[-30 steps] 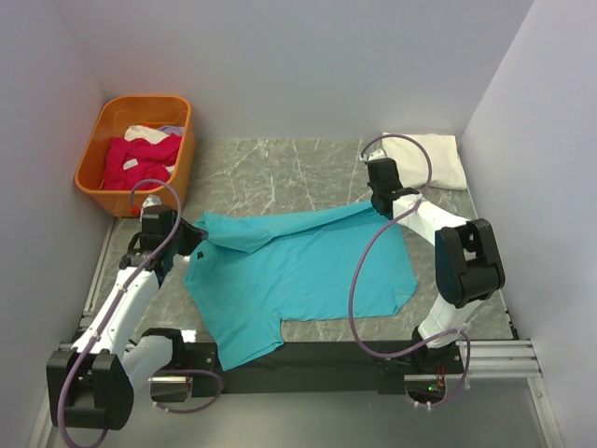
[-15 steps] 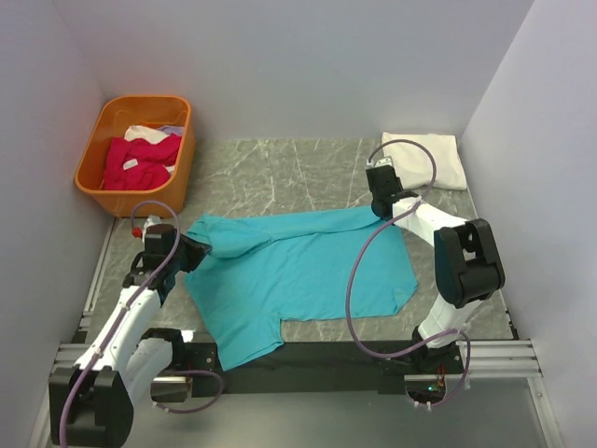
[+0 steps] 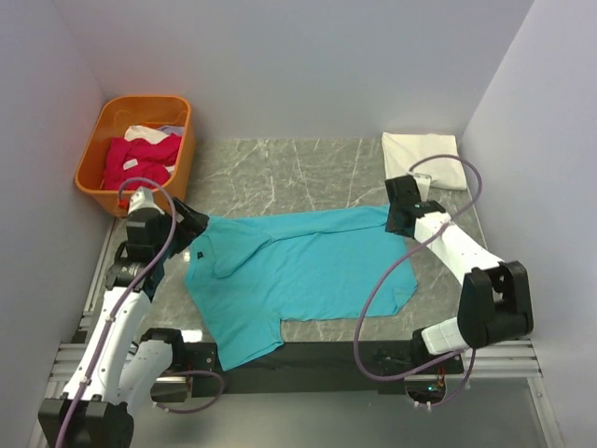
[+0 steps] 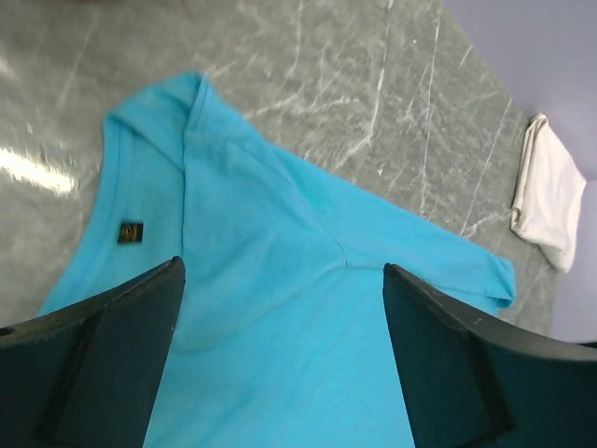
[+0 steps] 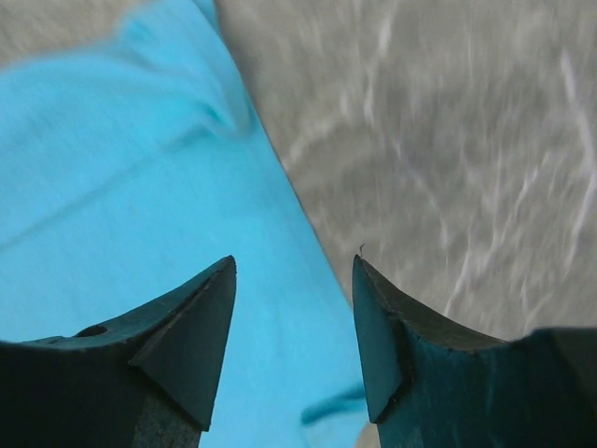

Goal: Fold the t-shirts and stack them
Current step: Fold the tshirt

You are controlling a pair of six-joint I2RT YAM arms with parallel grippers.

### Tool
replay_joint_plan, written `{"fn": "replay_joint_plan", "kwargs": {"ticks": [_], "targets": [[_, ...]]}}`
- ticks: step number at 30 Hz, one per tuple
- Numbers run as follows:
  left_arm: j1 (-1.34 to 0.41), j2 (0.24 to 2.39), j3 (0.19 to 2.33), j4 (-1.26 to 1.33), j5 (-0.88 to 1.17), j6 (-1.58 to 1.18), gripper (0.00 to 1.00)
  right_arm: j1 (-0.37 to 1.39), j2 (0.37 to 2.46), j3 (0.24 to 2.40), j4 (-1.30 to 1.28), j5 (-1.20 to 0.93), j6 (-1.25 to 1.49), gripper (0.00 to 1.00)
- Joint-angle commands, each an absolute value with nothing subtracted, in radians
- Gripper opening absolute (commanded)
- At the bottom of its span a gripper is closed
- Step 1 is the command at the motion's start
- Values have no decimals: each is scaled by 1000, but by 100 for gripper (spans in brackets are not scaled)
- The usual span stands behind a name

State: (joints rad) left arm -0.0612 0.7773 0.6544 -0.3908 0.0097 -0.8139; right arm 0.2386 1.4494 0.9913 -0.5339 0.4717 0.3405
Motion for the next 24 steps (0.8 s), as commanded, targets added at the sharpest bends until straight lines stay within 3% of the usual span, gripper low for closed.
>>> {"fn": "replay_joint_plan", "kwargs": {"ticks": [1,5,10,16,24], "targets": [[-71,848,721,-391,8,-643,91,229,1376,896,-649,388,514,59],[-95,951,750,-342,106,-591,87,229,1296,769,-695,302,590,53],[-176,1057,753,-298,80,-538,86,227,1261,715,-738,253,656,45],[-179,1025,726,-290,32,-506,83,229,1262,687,-735,233,707,36],[-179,993,713,-305,32,-502,81,229,1284,695,-790,245,738,35]]}}
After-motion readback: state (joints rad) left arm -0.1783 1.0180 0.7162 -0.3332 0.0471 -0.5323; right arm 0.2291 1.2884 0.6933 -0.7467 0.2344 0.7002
